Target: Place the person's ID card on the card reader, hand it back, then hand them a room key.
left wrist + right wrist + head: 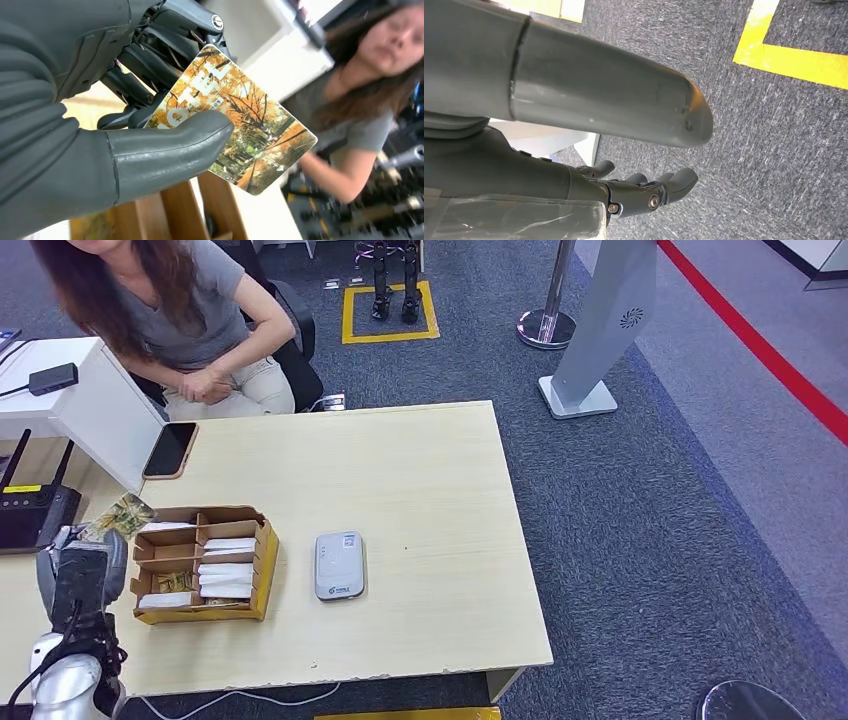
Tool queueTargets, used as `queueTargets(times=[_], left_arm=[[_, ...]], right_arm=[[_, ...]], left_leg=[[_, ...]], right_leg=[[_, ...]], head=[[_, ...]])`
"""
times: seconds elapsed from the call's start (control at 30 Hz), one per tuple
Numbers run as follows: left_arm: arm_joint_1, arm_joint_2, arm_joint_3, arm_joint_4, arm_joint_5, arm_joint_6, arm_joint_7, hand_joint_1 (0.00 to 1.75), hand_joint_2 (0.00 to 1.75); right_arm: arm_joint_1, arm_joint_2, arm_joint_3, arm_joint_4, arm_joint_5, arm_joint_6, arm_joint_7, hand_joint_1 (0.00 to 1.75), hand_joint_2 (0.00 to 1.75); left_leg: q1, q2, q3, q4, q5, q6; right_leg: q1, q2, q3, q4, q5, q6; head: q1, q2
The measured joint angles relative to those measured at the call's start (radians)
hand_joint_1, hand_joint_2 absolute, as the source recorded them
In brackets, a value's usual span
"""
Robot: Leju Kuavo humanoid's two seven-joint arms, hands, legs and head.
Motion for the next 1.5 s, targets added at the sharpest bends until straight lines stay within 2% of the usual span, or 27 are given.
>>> queueTargets(times=[0.1, 0.3, 0.43, 0.5, 0.77, 0.87, 0.97, 1.03, 1.27, 1.5], left_arm=[[-0.023, -0.007, -0.027, -0.001, -0.138, 0.089, -0.007, 1.75, 1.75], [-0.082, -0.025, -0.133, -0.002, -0.415, 0.224, 0.018, 1.75, 1.75], [-0.115, -0.028, -0.222, -0.002, -0.78, 0.392, 0.088, 1.75, 1.75], [-0.127, -0.028, -0.263, -0.002, -0.96, 0.445, 0.137, 1.75, 1.75], [-0.174, -0.026, -0.382, 0.015, -1.426, 0.469, 0.298, 1.75, 1.75], [-0.217, -0.008, -0.46, 0.052, -1.462, 0.465, 0.409, 1.75, 1.75], [-0.279, 0.029, -0.595, 0.1, -1.463, 0.455, 0.547, 1.75, 1.75], [-0.312, 0.05, -0.683, 0.129, -1.463, 0.45, 0.59, 1.75, 1.75], [-0.396, 0.08, -0.886, 0.221, -1.463, 0.387, 0.636, 1.75, 1.75], [-0.42, 0.061, -0.985, 0.317, -1.463, 0.373, 0.625, 1.75, 1.75]], right_arm=[[-0.001, 0.0, 0.0, 0.0, 0.001, 0.002, -0.001, 0.0, 0.0], [-0.011, 0.0, 0.008, 0.0, 0.015, 0.012, -0.002, 0.0, 0.0], [-0.022, 0.0, 0.024, 0.0, 0.029, 0.023, 0.005, 0.0, 0.0], [-0.028, 0.0, 0.033, 0.0, 0.036, 0.029, 0.008, 0.0, 0.0], [-0.051, 0.0, 0.066, 0.0, 0.054, 0.045, 0.022, 0.0, 0.0], [-0.06, 0.0, 0.077, 0.0, 0.055, 0.051, 0.024, 0.0, 0.0], [-0.066, 0.0, 0.084, 0.0, 0.054, 0.054, 0.025, 0.0, 0.0], [-0.071, 0.0, 0.089, 0.0, 0.054, 0.054, 0.025, 0.0, 0.0], [-0.074, 0.0, 0.1, 0.0, 0.054, 0.057, 0.031, 0.0, 0.0], [-0.076, 0.0, 0.106, 0.0, 0.052, 0.058, 0.033, 0.0, 0.0]], left_leg=[[0.0, 0.0, 0.0, 0.0, 0.0, 0.0], [0.0, 0.0, 0.0, 0.0, 0.001, 0.0], [0.0, 0.0, 0.0, 0.001, 0.001, 0.0], [0.0, 0.0, 0.0, 0.001, 0.001, 0.0], [0.0, 0.0, 0.0, 0.001, 0.001, 0.0], [0.0, 0.0, 0.0, 0.001, 0.001, 0.0], [0.0, 0.0, 0.0, 0.001, 0.002, 0.001], [0.0, 0.0, 0.0, 0.001, 0.002, 0.001], [0.0, 0.0, 0.0, 0.001, 0.002, 0.001], [0.0, 0.0, 0.0, 0.001, 0.002, 0.001]], right_leg=[[0.0, 0.0, 0.0, 0.0, 0.0, 0.0], [0.0, 0.0, 0.0, 0.0, 0.001, 0.0], [0.0, 0.0, 0.0, 0.0, 0.001, 0.0], [0.0, 0.0, 0.0, 0.0, 0.001, 0.0], [0.0, 0.0, 0.0, 0.0, 0.001, 0.0], [0.0, 0.0, 0.0, 0.0, 0.001, 0.0], [0.0, 0.0, 0.0, 0.0, 0.001, 0.0], [0.0, 0.0, 0.0, 0.0, 0.001, 0.0], [0.0, 0.0, 0.0, 0.0, 0.001, 0.0], [0.0, 0.0, 0.0, 0.0, 0.001, 0.0]], head=[[0.0, 0.0], [0.0, 0.0], [0.0, 0.0], [0.0, 0.0], [0.0, 0.0], [0.0, 0.0], [0.0, 0.0], [0.0, 0.0], [0.0, 0.0], [0.0, 0.0]])
